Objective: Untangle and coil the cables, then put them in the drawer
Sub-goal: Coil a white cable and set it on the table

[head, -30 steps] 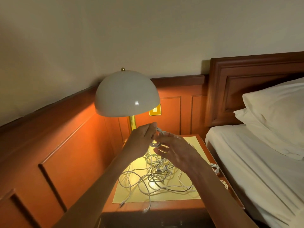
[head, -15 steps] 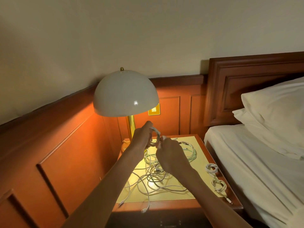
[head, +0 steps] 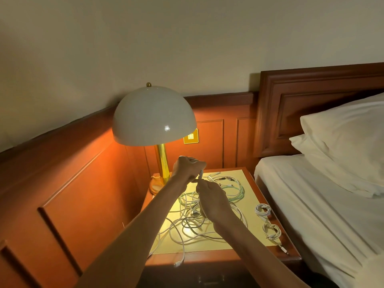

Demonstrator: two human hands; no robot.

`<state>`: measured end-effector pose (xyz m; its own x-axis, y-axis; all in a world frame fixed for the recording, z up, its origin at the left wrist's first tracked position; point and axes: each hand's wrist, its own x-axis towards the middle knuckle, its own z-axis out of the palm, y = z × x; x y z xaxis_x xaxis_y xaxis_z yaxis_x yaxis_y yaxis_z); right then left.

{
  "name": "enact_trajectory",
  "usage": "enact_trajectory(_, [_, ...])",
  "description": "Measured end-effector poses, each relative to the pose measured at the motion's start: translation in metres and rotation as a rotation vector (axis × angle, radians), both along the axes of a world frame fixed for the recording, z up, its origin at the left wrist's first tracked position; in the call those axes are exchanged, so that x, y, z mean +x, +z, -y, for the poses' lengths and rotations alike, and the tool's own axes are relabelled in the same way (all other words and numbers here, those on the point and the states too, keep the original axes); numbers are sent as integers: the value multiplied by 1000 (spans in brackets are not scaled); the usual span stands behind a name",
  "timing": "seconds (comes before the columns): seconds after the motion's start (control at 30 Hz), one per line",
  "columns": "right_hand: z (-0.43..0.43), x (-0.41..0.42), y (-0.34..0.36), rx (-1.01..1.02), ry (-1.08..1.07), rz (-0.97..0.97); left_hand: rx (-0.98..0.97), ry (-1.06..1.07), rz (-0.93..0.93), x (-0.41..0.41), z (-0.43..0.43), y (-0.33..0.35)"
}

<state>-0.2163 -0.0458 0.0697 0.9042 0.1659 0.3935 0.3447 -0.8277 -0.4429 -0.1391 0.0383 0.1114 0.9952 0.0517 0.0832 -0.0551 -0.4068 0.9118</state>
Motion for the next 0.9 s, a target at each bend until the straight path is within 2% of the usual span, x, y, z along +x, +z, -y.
enact_trajectory(0.2, [5, -8, -7, 304, -100, -215, -31, 10, -5, 5, 7, -14])
enact_trajectory(0.23, [7, -9, -7, 440, -97, -243, -50, 9, -1, 6, 7, -17])
enact_trajectory(0.37, [27, -4, -8, 682, -67, -341, -203, -78, 23, 2, 8, -23])
enact_trajectory(0.5, [66, 10, -11, 693, -134, -235, -305, -252, -132, 3, 30, -23])
enact_trajectory(0.57, [91, 19, -13, 686, -124, -243, -320, -309, -187, 10, 46, -28])
enact_trajectory(0.7, [140, 41, -25, 758, -160, -292, -146, -372, -281, 29, 81, -39])
enact_trajectory(0.8, [180, 68, -41, 656, -295, -331, 49, -401, -356, 57, 104, -58])
enact_trajectory(0.9, [218, 106, -64, 522, -485, -355, 448, -368, -187, 93, 118, -94])
